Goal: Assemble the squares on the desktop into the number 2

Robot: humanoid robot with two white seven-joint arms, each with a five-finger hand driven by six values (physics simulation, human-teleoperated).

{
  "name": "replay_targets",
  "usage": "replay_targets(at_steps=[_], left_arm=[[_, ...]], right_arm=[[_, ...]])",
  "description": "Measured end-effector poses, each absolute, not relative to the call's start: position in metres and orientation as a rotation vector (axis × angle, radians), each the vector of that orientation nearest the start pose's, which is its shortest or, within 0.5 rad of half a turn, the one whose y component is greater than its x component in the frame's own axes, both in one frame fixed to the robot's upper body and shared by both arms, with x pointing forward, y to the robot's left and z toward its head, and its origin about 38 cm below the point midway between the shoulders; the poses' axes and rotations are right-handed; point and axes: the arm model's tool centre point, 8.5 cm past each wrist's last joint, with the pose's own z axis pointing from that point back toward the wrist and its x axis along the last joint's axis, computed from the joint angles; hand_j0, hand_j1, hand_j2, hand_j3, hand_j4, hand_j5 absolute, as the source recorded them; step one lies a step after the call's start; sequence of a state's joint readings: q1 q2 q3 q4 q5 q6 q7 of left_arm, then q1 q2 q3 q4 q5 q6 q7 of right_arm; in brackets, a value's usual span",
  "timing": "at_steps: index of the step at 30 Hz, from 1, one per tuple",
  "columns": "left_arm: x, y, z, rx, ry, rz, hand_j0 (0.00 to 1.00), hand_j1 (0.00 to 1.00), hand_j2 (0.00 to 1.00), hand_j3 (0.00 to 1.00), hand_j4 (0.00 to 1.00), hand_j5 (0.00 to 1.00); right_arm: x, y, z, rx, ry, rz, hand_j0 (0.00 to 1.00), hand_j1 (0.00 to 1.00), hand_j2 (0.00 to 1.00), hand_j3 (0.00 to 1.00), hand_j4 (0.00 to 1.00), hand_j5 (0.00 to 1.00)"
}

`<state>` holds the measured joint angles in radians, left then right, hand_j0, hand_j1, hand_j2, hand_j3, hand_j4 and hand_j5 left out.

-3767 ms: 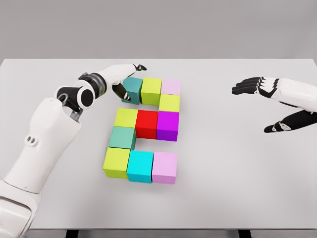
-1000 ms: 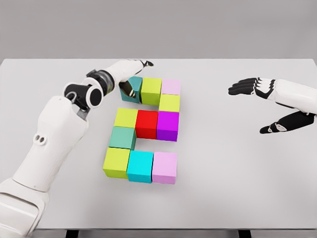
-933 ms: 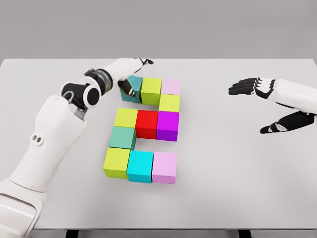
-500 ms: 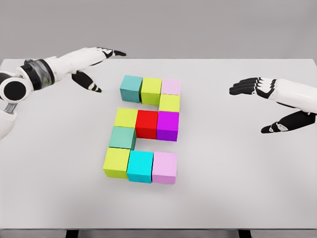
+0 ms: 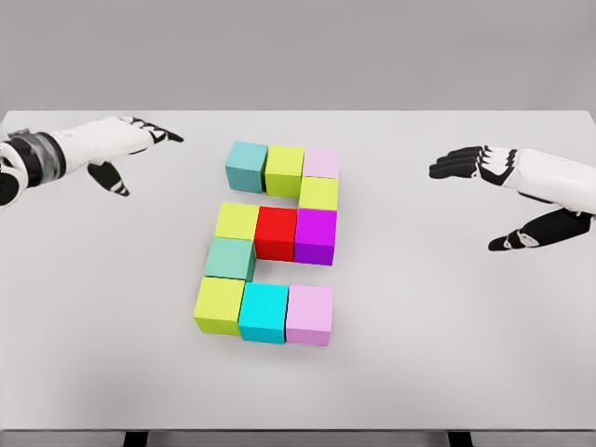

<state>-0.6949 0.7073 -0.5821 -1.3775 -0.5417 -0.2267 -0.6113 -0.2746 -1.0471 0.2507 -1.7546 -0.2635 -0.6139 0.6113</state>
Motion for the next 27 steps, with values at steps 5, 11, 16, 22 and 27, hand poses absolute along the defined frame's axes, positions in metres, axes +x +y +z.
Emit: replay_targets(at_steps=[5, 11, 16, 22, 27], left_arm=[[0.48, 0.301, 0.2, 0.624, -1.067, -1.93, 1.0, 1.0, 1.0, 1.0, 1.0, 1.0], [0.482, 0.296, 0.186, 0.619, -0.99, -2.003, 1.0, 1.0, 1.0, 1.0, 1.0, 1.0], [0.495, 0.29, 0.194, 0.63, -0.953, -2.106, 1.0, 1.0, 1.0, 1.0, 1.0, 1.0], [0.501, 0.288, 0.184, 0.592, -0.889, -2.2, 1.0, 1.0, 1.0, 1.0, 1.0, 1.0], [0.502, 0.284, 0.175, 0.571, -0.853, -2.231, 1.0, 1.0, 1.0, 1.0, 1.0, 1.0]], right_arm=[[0.347, -0.34, 0.287, -0.005, -1.781, 1.734, 1.0, 1.0, 1.0, 1.0, 1.0, 1.0], [0.347, -0.34, 0.286, -0.004, -1.778, 1.735, 1.0, 1.0, 1.0, 1.0, 1.0, 1.0], [0.347, -0.34, 0.286, -0.003, -1.778, 1.734, 1.0, 1.0, 1.0, 1.0, 1.0, 1.0], [0.347, -0.34, 0.285, 0.0, -1.776, 1.734, 1.0, 1.0, 1.0, 1.0, 1.0, 1.0], [0.346, -0.339, 0.283, 0.005, -1.773, 1.733, 1.0, 1.0, 1.0, 1.0, 1.0, 1.0]])
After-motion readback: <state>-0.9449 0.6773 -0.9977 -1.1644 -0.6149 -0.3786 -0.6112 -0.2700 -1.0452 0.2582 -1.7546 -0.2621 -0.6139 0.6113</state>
